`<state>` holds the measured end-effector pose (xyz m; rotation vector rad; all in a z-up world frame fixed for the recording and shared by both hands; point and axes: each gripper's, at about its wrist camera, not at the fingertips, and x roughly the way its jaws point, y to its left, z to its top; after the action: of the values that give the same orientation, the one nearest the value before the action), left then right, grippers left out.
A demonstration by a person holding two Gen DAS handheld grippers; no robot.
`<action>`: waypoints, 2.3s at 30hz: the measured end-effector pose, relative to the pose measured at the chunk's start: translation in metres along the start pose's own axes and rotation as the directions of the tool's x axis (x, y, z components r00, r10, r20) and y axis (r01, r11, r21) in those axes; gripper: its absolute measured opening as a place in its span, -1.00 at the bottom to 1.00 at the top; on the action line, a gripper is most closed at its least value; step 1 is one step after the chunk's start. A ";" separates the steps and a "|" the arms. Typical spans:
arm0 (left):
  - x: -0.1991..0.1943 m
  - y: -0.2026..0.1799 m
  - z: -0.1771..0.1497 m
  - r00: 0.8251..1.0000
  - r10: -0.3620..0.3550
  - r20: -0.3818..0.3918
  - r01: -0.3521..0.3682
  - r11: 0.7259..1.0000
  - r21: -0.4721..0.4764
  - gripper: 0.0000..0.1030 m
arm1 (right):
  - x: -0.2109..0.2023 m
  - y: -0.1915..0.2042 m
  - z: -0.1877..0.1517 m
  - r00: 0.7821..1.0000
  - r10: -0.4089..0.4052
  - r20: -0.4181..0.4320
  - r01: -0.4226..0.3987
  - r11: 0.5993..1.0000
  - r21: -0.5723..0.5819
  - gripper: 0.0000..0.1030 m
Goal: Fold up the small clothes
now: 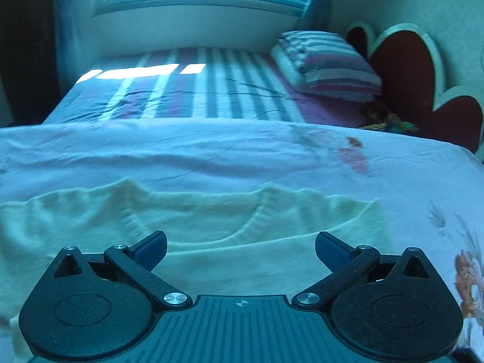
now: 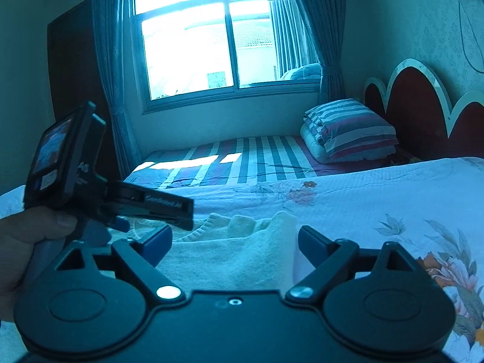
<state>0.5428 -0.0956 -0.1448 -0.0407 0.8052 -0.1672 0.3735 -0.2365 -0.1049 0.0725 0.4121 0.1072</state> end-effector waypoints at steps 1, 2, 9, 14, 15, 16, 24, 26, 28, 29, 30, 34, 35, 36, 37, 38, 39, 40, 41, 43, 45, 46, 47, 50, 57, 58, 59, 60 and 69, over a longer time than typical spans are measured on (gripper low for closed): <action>0.004 -0.015 0.004 1.000 -0.005 0.015 0.004 0.999 0.039 1.00 | -0.005 -0.005 0.000 1.000 -0.012 0.005 0.012 1.000 0.007 0.76; 0.010 -0.028 0.007 1.000 0.002 0.022 -0.004 0.997 0.074 1.00 | -0.009 -0.009 -0.001 1.000 -0.016 0.007 0.016 1.000 0.011 0.76; 0.054 -0.083 0.004 0.997 0.074 -0.039 -0.063 0.973 0.222 1.00 | -0.021 -0.028 -0.005 0.998 -0.054 0.017 0.054 0.999 0.007 0.77; 0.053 -0.088 -0.002 0.997 0.069 -0.032 -0.060 0.972 0.226 1.00 | -0.020 -0.036 -0.009 0.998 -0.068 0.016 0.068 0.998 0.014 0.77; 0.051 -0.089 -0.003 0.997 0.070 -0.025 -0.063 0.972 0.227 1.00 | -0.019 -0.036 -0.010 0.997 -0.069 0.015 0.069 0.997 0.016 0.77; 0.050 -0.088 -0.002 0.998 0.052 -0.023 -0.046 0.975 0.218 0.99 | -0.019 -0.037 -0.011 0.998 -0.068 0.012 0.068 0.997 0.024 0.77; 0.051 -0.094 0.008 0.997 -0.070 -0.030 0.073 0.985 0.155 0.98 | -0.021 -0.041 -0.013 0.998 -0.069 0.012 0.069 0.997 0.031 0.77; 0.053 -0.098 0.007 0.993 -0.103 -0.051 0.110 0.981 0.157 -0.13 | -0.020 -0.046 -0.013 0.997 -0.073 0.012 0.073 0.997 0.032 0.77; 0.062 -0.105 0.005 0.991 -0.101 -0.092 0.116 0.979 0.170 -0.35 | -0.019 -0.049 -0.014 0.997 -0.079 0.007 0.079 0.996 0.042 0.77; 0.063 -0.108 0.002 0.995 -0.075 -0.070 0.087 0.980 0.178 -0.35 | -0.019 -0.051 -0.015 0.997 -0.080 0.003 0.080 0.996 0.048 0.76; 0.063 -0.111 0.002 0.996 -0.065 -0.067 0.077 0.979 0.188 -0.35 | -0.020 -0.052 -0.015 0.997 -0.082 0.003 0.082 0.995 0.050 0.76; 0.059 -0.116 0.006 0.995 -0.077 -0.063 0.088 0.979 0.186 -0.35 | -0.022 -0.057 -0.017 0.997 -0.080 0.001 0.079 0.995 0.052 0.75; 0.058 -0.116 0.007 0.994 -0.090 -0.061 0.100 0.978 0.183 -0.35 | -0.022 -0.058 -0.017 0.997 -0.080 0.000 0.080 0.995 0.052 0.75; 0.056 -0.118 0.007 0.994 -0.095 -0.055 0.104 0.977 0.188 -0.35 | -0.023 -0.059 -0.017 0.997 -0.080 0.000 0.080 0.995 0.054 0.74; 0.054 -0.119 0.008 0.994 -0.094 -0.051 0.102 0.976 0.192 -0.35 | -0.023 -0.060 -0.017 0.997 -0.080 0.003 0.080 0.995 0.057 0.74; 0.052 -0.119 0.009 0.994 -0.102 -0.047 0.109 0.977 0.185 -0.35 | -0.024 -0.059 -0.017 0.997 -0.081 0.008 0.081 0.995 0.060 0.74; 0.051 -0.119 0.009 0.992 -0.113 -0.047 0.120 0.976 0.179 -0.35 | -0.024 -0.058 -0.017 0.997 -0.080 0.011 0.079 0.995 0.063 0.74; 0.049 -0.119 0.010 0.992 -0.120 -0.048 0.127 0.976 0.176 -0.35 | -0.025 -0.057 -0.017 0.997 -0.075 0.015 0.074 0.995 0.062 0.74; 0.048 -0.118 0.010 0.991 -0.127 -0.042 0.133 0.976 0.170 -0.35 | -0.027 -0.056 -0.017 0.997 -0.072 0.021 0.071 0.996 0.053 0.74; 0.055 -0.121 0.008 0.993 -0.100 -0.060 0.109 0.977 0.186 -0.35 | -0.030 -0.056 -0.016 0.998 -0.064 0.024 0.063 0.997 0.042 0.73; 0.061 -0.123 0.004 0.995 -0.085 -0.058 0.095 0.976 0.197 -0.35 | -0.030 -0.058 -0.018 0.997 -0.069 0.022 0.068 0.997 0.046 0.73; 0.065 -0.125 0.002 0.996 -0.070 -0.059 0.081 0.974 0.211 -0.35 | -0.031 -0.059 -0.019 0.997 -0.068 0.021 0.067 0.996 0.050 0.73; 0.065 -0.126 0.001 0.996 -0.065 -0.055 0.075 0.973 0.217 -0.35 | -0.032 -0.059 -0.020 0.998 -0.068 0.016 0.067 0.996 0.051 0.73; 0.058 -0.125 0.005 0.995 -0.075 -0.061 0.086 0.978 0.192 -0.35 | -0.033 -0.058 -0.021 0.998 -0.070 0.006 0.070 0.997 0.043 0.71; 0.012 -0.097 0.007 0.998 -0.046 0.047 0.040 0.990 0.137 0.81 | -0.032 -0.048 -0.013 0.999 -0.049 0.024 0.048 0.999 0.018 0.71; 0.005 -0.091 0.006 0.997 -0.042 0.066 0.033 0.991 0.133 0.86 | -0.031 -0.045 -0.012 0.999 -0.042 0.026 0.041 0.999 0.014 0.71; -0.002 -0.082 0.006 0.997 -0.036 0.071 0.027 0.991 0.128 0.86 | -0.028 -0.041 -0.012 0.999 -0.029 0.025 0.029 1.000 0.008 0.71; -0.010 -0.072 0.006 0.997 -0.035 0.071 0.027 0.993 0.114 0.86 | -0.026 -0.037 -0.012 1.000 -0.019 0.022 0.019 1.000 0.002 0.71; -0.066 0.065 -0.010 0.977 0.171 0.127 -0.165 0.985 -0.052 1.00 | 0.013 0.044 0.001 0.986 0.166 0.027 -0.164 0.984 -0.066 0.71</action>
<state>0.4996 -0.0206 -0.1114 -0.0221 0.6773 0.0124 0.3819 -0.1914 -0.1054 0.0453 0.3695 0.2821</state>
